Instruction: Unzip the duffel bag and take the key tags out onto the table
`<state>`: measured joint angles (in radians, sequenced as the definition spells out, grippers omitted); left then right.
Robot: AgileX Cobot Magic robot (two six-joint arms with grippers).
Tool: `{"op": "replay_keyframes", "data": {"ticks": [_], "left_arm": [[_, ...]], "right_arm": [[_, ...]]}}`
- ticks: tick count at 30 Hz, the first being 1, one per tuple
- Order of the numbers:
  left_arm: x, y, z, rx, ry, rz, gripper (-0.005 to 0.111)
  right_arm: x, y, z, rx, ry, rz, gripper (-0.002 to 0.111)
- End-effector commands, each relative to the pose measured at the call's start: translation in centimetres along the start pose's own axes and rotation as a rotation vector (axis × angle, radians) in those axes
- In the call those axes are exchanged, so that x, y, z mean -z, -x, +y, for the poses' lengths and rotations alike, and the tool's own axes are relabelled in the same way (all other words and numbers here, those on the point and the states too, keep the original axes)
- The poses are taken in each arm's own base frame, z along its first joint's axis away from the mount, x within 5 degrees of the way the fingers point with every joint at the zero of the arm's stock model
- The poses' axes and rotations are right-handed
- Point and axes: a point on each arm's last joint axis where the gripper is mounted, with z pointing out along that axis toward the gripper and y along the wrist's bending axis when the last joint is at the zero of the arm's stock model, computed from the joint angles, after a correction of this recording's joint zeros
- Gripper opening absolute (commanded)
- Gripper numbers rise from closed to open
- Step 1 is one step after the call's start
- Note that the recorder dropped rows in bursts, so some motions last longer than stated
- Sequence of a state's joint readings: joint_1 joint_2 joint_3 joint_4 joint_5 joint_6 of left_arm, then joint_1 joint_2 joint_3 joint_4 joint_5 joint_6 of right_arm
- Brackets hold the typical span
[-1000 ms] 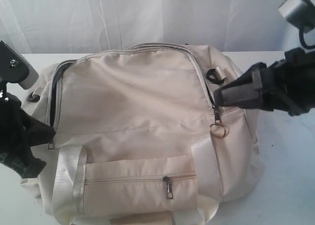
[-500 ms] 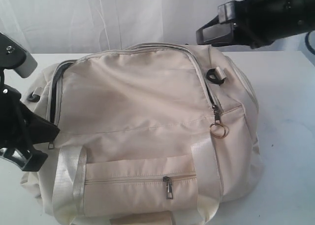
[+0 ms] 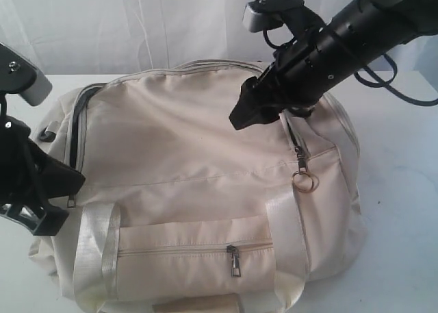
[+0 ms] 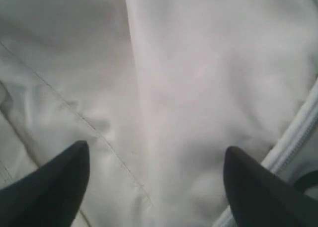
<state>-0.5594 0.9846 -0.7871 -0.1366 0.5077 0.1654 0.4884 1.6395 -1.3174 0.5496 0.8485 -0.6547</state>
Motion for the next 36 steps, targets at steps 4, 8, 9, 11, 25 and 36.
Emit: {"op": "replay_keyframes", "data": {"ticks": [4,8,9,11,25,36], "left_arm": [[0.2,0.2,-0.1,0.015,-0.006,-0.017,0.000],[0.2,0.2,-0.1,0.015,-0.005,-0.019,0.000],[0.2,0.2,-0.1,0.015,-0.005,-0.019,0.000],[0.2,0.2,-0.1,0.015,-0.005,-0.019,0.000],[0.3,0.1,-0.1,0.018,-0.012,-0.008,0.000],[0.3,0.1,-0.3,0.038,-0.032,-0.003,0.000]], "right_arm": [[-2.2,-0.1,-1.3,-0.001,-0.039,0.021,0.078],[-3.6,-0.5,-1.7,-0.018,-0.029,0.051,0.076],[-4.0,-0.6,-1.8,-0.023,-0.026,0.060,0.075],[-4.6,-0.8,-1.9,-0.030,-0.018,0.077,0.070],[-1.5,-1.3,0.4,-0.003,0.090,0.166,0.000],[4.4,-0.3,2.9,0.062,0.073,0.021,0.000]]}}
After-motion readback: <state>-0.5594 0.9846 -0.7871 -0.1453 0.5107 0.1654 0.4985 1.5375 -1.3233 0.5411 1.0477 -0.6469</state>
